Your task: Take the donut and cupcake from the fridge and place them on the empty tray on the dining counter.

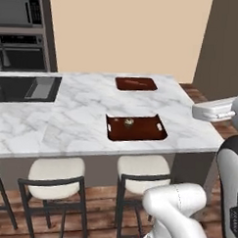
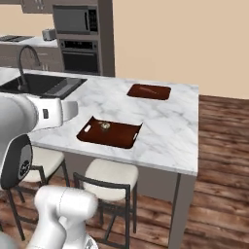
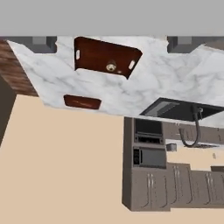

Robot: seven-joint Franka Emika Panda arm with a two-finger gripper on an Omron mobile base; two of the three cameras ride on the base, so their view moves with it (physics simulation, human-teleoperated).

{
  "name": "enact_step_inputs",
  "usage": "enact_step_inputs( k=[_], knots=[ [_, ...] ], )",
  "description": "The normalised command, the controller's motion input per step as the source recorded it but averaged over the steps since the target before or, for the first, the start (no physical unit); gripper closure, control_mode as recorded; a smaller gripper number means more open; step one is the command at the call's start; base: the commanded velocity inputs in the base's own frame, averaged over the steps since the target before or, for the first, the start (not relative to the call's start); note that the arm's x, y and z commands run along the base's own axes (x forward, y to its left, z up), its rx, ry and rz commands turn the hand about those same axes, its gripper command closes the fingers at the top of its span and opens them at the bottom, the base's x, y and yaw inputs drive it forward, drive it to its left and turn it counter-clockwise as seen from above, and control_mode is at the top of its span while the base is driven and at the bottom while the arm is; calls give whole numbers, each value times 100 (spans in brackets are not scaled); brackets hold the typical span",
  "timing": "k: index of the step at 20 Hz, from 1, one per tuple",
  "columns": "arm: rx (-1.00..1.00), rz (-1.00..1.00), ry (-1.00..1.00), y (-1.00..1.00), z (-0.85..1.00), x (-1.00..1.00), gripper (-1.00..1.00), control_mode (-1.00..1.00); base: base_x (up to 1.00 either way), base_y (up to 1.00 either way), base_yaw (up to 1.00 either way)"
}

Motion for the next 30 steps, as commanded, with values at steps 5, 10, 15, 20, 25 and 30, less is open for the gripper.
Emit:
enact_step_inputs(
  k=[5,10,15,20,25,30],
  knots=[
    [0,0,0,0,0,0,-100,100,-100,27,25],
    [0,0,0,0,0,0,-100,100,-33,47,84],
    [0,0,0,0,0,0,-100,100,0,26,100],
    [0,0,0,0,0,0,-100,100,1,29,99],
    [0,0,0,0,0,0,-100,100,80,21,75],
    [0,0,0,0,0,0,-100,100,100,-1,50]
  ],
)
